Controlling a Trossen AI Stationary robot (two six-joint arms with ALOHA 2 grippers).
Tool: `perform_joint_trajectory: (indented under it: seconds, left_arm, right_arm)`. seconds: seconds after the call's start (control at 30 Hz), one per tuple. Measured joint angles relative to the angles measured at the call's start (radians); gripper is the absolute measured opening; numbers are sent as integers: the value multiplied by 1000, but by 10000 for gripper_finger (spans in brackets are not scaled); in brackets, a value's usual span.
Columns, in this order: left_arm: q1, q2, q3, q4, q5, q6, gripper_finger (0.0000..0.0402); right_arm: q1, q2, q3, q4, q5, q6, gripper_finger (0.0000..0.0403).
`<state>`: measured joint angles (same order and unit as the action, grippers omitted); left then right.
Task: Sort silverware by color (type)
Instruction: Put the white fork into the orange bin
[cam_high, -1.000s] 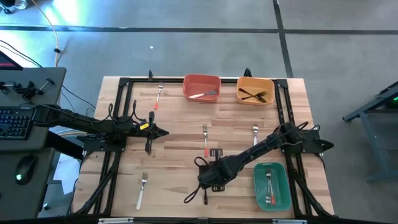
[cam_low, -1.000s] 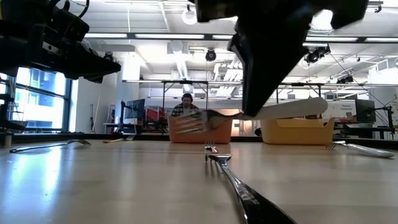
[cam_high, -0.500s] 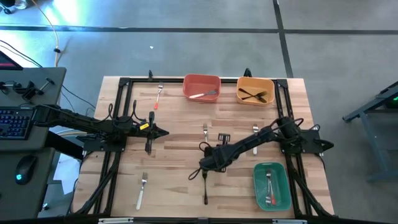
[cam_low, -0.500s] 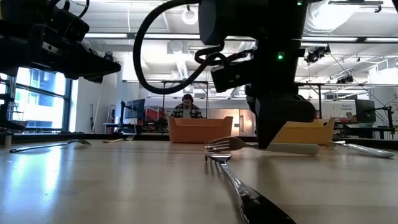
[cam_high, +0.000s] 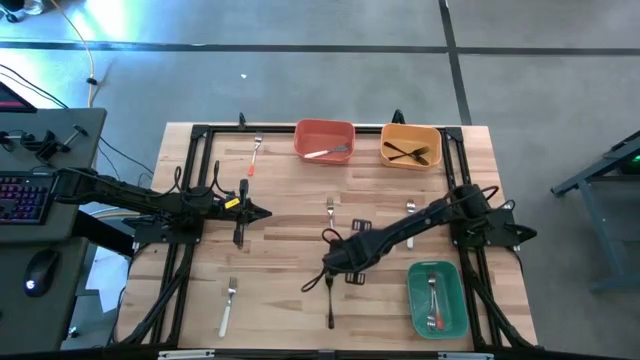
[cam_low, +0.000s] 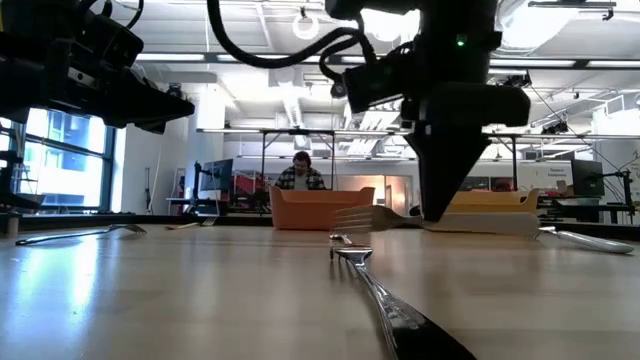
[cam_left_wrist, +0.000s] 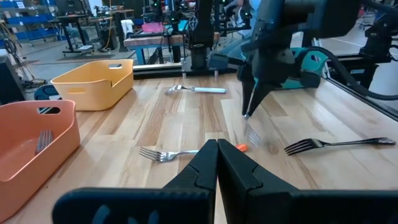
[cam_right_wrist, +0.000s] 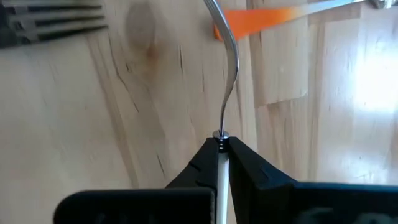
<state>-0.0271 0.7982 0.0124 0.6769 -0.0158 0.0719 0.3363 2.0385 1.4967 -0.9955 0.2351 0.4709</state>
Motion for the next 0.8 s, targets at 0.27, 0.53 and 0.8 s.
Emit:
perform_joint_trajectory:
  seconds: [0.27,0.53,0.8]
  left_arm:
    - [0,0,0,0,0,0,1]
    - [0,0,0,0,0,0,1]
    - [0,0,0,0,0,-1,1]
  right_arm:
    - [1,-1,-68,109,-52,0,0]
    - [8,-5,-96,142,-36,4,0]
    - [6,-3,-93,143,-47,27,10]
